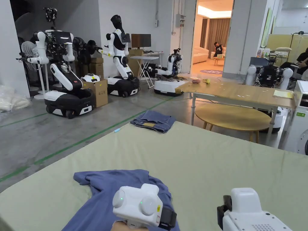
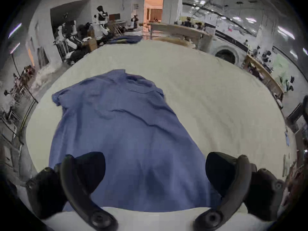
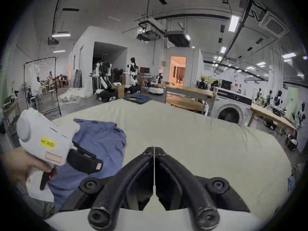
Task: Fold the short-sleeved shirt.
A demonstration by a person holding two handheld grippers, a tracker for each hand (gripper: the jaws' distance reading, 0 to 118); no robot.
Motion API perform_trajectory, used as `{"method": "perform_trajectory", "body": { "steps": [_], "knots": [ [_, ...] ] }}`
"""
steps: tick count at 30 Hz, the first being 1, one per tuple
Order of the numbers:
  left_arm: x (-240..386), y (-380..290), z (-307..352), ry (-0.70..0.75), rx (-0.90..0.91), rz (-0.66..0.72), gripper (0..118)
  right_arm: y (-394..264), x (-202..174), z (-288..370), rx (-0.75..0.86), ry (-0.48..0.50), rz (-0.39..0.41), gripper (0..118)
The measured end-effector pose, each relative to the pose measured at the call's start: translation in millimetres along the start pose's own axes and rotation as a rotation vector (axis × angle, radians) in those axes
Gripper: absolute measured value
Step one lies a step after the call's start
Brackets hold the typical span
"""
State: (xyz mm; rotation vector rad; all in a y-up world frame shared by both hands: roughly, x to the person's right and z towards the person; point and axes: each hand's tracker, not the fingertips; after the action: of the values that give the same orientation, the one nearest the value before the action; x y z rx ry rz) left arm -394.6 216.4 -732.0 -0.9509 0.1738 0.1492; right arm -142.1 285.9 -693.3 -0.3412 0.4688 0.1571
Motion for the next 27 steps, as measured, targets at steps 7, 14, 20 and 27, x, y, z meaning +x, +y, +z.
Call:
{"method": "perform_trajectory", "body": {
  "steps": [7,14,20,27],
  "knots": [
    [-3,-16,-80,0.023,-0.163,-0.042,118,-17,26,-28,-0.050,-0.052,-0.027,0],
    [-24,-16,-52,0.039,-0.079,-0.005,38,-21,44,-17,-0.059,-0.079,-0.053,0],
    [-17,-7,-29,0.029,-0.053,0.036,1,-19,75,24,-0.038,-0.101,-0.095,0],
    [115,41,63,-0.254,0.167,-0.066,1,-22,159,99,-0.003,-0.267,-0.149,0]
  ]
}}
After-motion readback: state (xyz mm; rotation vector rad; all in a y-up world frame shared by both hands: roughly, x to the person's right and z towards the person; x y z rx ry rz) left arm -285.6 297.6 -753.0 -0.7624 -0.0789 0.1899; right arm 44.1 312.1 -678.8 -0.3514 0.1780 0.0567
